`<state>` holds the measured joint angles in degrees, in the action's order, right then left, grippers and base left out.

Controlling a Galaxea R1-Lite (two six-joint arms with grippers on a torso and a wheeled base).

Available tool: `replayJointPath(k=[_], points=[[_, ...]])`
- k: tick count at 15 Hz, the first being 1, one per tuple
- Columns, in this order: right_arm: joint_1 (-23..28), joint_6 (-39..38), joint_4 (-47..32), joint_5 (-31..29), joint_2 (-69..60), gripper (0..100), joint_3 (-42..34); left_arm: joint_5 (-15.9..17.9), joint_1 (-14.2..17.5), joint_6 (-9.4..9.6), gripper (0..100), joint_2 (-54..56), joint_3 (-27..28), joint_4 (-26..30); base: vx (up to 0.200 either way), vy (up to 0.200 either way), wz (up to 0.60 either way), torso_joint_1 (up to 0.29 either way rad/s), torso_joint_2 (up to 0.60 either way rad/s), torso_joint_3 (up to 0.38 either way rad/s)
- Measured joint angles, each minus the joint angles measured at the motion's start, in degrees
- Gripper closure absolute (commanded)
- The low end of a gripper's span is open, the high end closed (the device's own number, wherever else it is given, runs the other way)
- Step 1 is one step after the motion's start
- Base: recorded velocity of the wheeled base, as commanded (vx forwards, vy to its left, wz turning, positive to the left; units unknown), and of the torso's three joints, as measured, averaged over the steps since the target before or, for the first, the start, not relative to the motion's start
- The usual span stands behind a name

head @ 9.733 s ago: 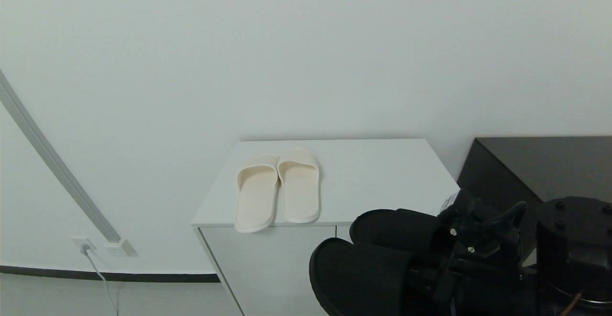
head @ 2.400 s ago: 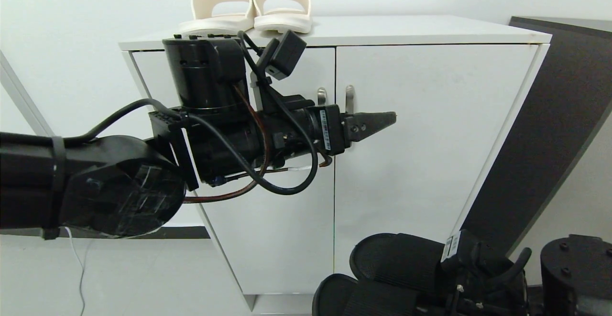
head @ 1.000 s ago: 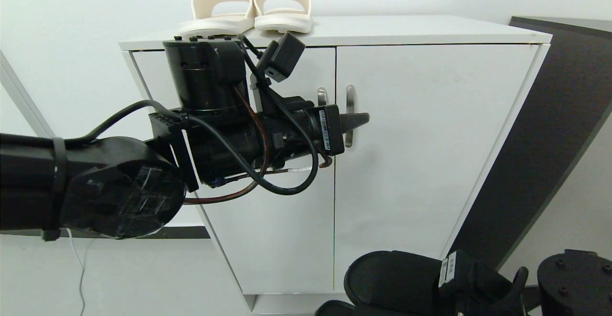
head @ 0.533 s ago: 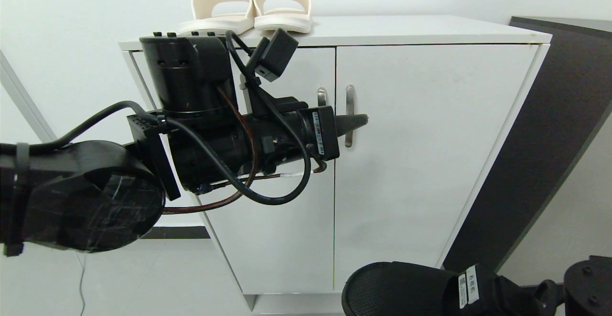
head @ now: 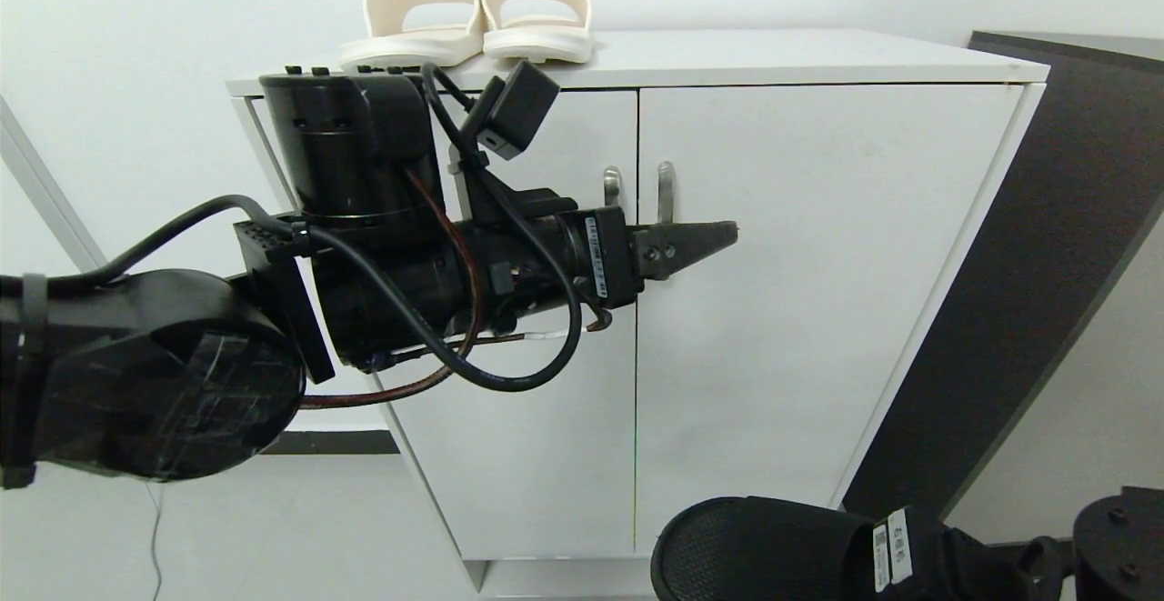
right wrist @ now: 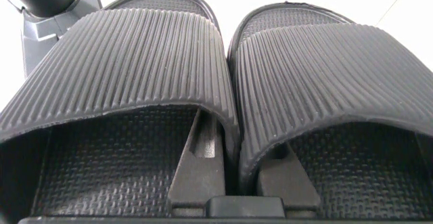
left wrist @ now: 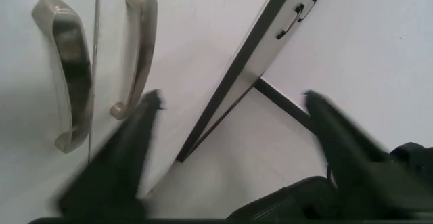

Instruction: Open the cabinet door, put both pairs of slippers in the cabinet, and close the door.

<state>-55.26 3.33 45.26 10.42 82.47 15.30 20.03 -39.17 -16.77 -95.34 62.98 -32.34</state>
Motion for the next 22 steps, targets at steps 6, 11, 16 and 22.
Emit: replayJointPath(k=[6, 11, 16, 22], points=[[0.0, 0.0, 0.09, 0.02, 0.05, 100, 0.0, 0.02, 1.57, -0.17, 0, -2.47, 3.19, -0.06, 0.0, 0.0, 0.0, 0.0, 0.0, 0.0], [0.0, -0.02, 0.15, 0.0, 0.07, 100, 0.07, -0.63, 1.77, -0.17, 0, -6.5, 7.58, 0.02, 0.0, 0.0, 0.0, 0.0, 0.0, 0.0], [0.0, 0.0, 0.09, 0.0, 0.16, 100, 0.02, -1.06, 1.77, -0.2, 100, -8.52, 8.69, -0.12, 0.0, 0.0, 0.0, 0.0, 0.0, 0.0], [0.0, 0.91, 0.17, 0.68, 0.28, 100, -0.69, -1.34, 1.02, -0.16, 100, -6.72, 5.66, -0.41, 0.0, 0.0, 0.0, 0.0, 0.0, 0.0]])
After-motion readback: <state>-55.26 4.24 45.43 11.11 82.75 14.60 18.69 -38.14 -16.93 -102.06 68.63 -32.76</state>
